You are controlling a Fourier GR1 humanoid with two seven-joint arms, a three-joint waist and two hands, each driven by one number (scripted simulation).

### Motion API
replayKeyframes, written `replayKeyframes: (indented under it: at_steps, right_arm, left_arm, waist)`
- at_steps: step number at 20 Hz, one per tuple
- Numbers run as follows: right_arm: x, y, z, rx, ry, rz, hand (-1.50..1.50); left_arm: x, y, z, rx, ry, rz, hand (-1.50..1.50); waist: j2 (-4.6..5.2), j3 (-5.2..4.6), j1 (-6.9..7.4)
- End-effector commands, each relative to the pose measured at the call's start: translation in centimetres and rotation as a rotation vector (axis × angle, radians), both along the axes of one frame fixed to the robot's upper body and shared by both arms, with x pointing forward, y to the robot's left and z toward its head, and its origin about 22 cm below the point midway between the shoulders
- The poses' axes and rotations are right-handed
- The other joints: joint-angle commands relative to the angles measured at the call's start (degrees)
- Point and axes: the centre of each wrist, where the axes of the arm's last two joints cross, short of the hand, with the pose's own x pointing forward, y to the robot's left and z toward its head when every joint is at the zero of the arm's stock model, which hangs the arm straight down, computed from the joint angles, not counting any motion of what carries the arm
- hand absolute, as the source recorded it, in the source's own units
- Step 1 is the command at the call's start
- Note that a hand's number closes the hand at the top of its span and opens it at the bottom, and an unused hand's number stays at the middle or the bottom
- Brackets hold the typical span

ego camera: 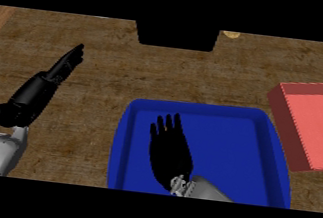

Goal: Pick the croissant from the tray and place it in the cardboard box

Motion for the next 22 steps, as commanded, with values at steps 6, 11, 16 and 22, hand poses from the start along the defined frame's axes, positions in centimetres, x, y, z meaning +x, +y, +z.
replayKeyframes:
  at_steps: [6,11,16,22]
  right_arm:
    - [2.2,-2.3,-2.7,0.002,0.065,0.01,-1.5]
    - [1.2,-0.9,-2.8,0.02,0.008,0.188,1.5]
    - [2.4,-2.9,-1.4,0.054,-0.087,0.258,1.5]
    - [-0.6,-3.9,-1.9,0.214,-0.089,0.447,1.5]
  left_arm:
    - [-0.7,0.0,-0.3,0.005,-0.011,-0.009,0.0]
    - [-0.3,1.3,-0.9,-0.001,-0.012,-0.004,0.0]
    - [1.1,0.5,-0.8,-0.003,-0.011,-0.003,0.0]
    - [0.4,0.0,-1.0,0.009,-0.01,0.012,0.0]
  waist:
    - [0.04,0.0,0.17]
    - [0.11,-0.01,0.14]
    - [0.03,-0.01,-0.2]
    - [-0.03,0.02,-0.77]
